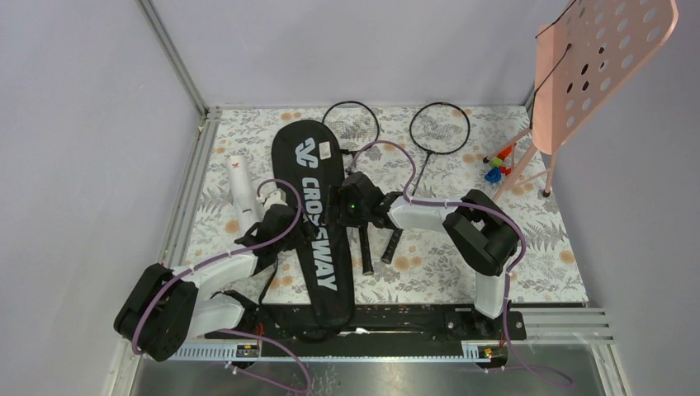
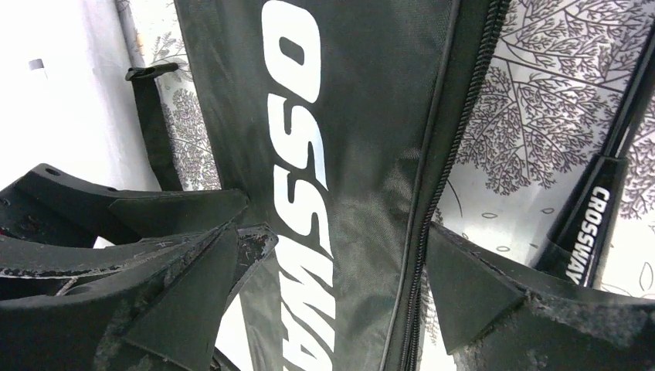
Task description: Pack up the badminton gear
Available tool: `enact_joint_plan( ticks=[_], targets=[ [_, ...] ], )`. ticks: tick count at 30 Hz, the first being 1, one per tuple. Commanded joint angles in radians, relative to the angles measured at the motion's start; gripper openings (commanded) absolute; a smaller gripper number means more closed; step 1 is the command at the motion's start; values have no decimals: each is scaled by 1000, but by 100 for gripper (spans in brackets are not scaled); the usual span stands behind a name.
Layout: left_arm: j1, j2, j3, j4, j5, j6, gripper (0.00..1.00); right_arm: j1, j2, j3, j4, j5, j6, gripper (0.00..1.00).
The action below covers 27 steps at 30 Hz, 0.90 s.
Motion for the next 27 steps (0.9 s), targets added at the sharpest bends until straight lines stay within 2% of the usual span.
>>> enact_joint_plan(
  ticks=[1, 4, 10, 14, 16, 19, 21, 24, 27],
  targets=[
    [2, 26, -21, 6, 42, -9, 66, 9, -59, -60, 203, -68, -4, 94],
    [2, 38, -21, 20, 55, -9, 65, 8, -64, -61, 226, -98, -11, 93],
    [2, 52, -27, 39, 73, -8, 65, 9, -18, -72, 300, -190, 16, 78],
    [2, 56, -26, 40, 75, -5, 65, 9, 1, -50, 224, -153, 8, 79],
    [2, 57, -26, 39, 76, -3, 65, 9, 1, -54, 213, -137, -2, 75],
    [2, 62, -20, 38, 80, 0, 65, 9, -11, -69, 218, -128, -7, 52],
    [2, 62, -18, 38, 87, 0, 65, 9, -29, -79, 217, -115, -17, 31],
    [2, 48, -9, 30, 96, -1, 65, 9, -74, -86, 176, -69, -72, 14],
    [2, 5, 12, 0, 110, 2, 65, 9, -141, -92, 120, -33, -188, 5]
  ],
)
